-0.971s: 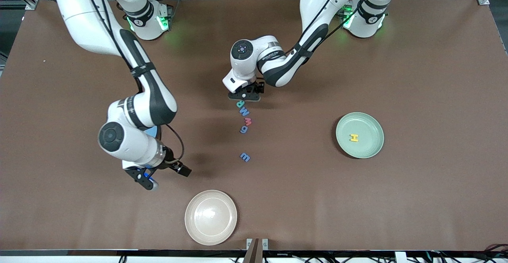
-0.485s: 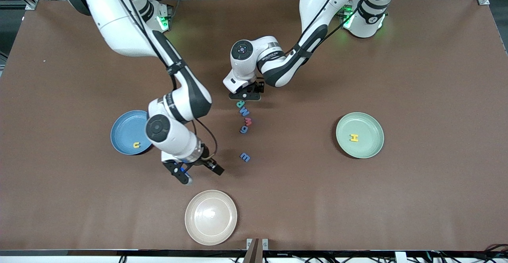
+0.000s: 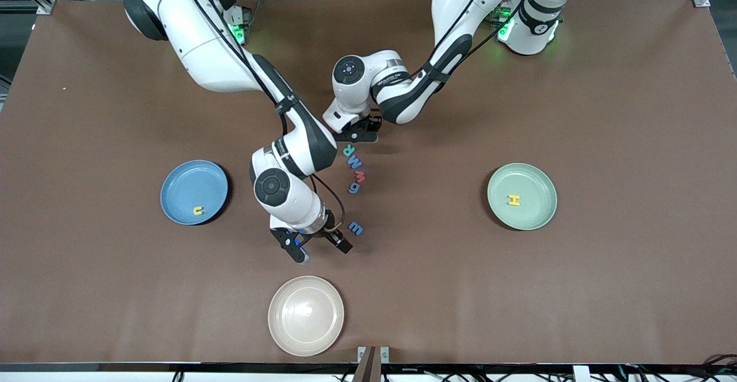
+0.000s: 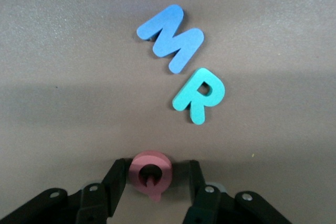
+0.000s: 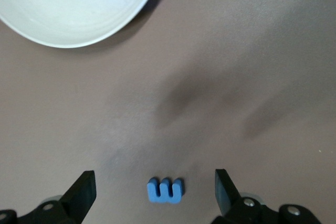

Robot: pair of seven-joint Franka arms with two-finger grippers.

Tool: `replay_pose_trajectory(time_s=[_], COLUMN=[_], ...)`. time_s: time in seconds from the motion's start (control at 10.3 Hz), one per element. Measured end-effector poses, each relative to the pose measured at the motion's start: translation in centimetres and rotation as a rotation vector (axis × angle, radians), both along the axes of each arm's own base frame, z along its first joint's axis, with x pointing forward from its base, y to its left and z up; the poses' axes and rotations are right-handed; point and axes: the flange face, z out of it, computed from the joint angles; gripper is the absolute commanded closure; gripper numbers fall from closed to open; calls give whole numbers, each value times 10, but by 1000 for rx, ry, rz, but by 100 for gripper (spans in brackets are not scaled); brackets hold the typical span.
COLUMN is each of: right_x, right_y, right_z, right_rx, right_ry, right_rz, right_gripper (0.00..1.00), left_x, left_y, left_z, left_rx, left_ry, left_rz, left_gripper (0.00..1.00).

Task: Sort upper and lower case letters into plates
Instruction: 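Carry the pink Q to the green plate while the right gripper grasps the blue m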

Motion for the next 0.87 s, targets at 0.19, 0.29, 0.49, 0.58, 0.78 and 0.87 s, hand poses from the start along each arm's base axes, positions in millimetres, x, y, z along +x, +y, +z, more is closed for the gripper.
replay_pose_trajectory(time_s=[0.19,0.29,0.49,0.58,0.78,0.87], right_x=[1,2,6,7,4,0], right_y=[-1,-1,-5,-7,0,6], right_z=[-6,-6,-2,-2,-3,-7], right_rx=[-5,-4,-5,-5,-4,-1], right_ry=[3,2,-7,-8,-4,-2], right_rz=[-4,-7,-17,-19,-20,-30], right_gripper=[0,0,0,0,0,0], left_x=[1,4,29,52,100,121], left_y=[0,1,9,19,57,78], left_z=[1,2,19,42,97,120], left_rx=[-4,-4,-24,-31,-10,3], left_ry=[-3,-5,-33,-59,-108,-126], left_rz=[2,7,41,73,126,157], left_gripper=[100,100,100,100,100,100])
